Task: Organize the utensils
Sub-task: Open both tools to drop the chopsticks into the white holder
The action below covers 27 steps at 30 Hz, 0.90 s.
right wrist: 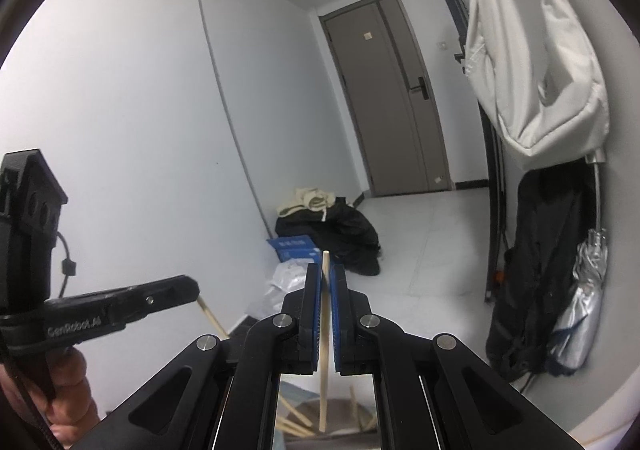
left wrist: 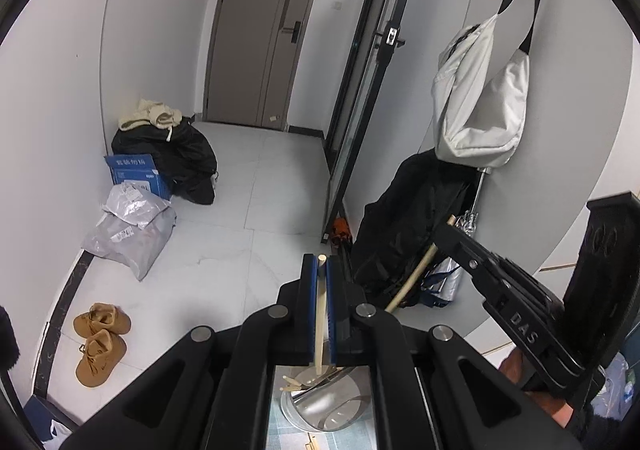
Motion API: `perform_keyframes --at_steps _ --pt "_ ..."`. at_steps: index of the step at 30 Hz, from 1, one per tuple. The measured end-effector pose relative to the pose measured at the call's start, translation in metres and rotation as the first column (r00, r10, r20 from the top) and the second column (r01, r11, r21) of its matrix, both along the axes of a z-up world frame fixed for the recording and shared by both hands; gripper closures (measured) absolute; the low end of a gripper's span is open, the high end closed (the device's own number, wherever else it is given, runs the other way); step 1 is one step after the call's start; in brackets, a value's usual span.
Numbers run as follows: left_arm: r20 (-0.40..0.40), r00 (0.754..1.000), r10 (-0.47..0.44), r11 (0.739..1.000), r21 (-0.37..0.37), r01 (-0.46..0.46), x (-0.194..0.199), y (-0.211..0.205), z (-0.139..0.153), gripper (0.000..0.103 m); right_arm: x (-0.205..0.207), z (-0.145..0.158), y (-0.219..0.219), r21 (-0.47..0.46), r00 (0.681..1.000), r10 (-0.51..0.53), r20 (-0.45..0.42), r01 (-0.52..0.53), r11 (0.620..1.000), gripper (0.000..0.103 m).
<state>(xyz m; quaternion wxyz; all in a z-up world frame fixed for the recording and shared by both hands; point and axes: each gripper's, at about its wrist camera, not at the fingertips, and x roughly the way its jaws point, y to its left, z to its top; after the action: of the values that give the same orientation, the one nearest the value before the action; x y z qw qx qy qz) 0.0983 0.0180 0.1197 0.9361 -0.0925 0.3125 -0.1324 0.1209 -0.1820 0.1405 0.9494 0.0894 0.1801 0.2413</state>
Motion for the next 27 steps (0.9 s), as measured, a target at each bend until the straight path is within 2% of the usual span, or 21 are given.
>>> perform_keyframes --at_steps 8,16,27 --pt "-0.046 0.999 -0.008 1.0 0.019 0.009 0.009 0.003 -0.026 0.103 0.015 -0.03 0.016 -0.068 1.0 0.007 -0.028 -0.009 0.998 0.099" --pt "-0.081 0.996 -0.021 1.0 -0.009 0.02 0.013 0.006 -0.045 0.103 0.013 -0.053 0.019 -0.107 0.999 0.031 -0.025 -0.034 0.994 0.099" --pt "-0.119 0.991 -0.054 0.998 -0.025 0.052 0.014 -0.004 -0.065 0.103 0.016 -0.079 0.023 -0.13 0.989 0.102 -0.108 -0.116 0.985 0.099"
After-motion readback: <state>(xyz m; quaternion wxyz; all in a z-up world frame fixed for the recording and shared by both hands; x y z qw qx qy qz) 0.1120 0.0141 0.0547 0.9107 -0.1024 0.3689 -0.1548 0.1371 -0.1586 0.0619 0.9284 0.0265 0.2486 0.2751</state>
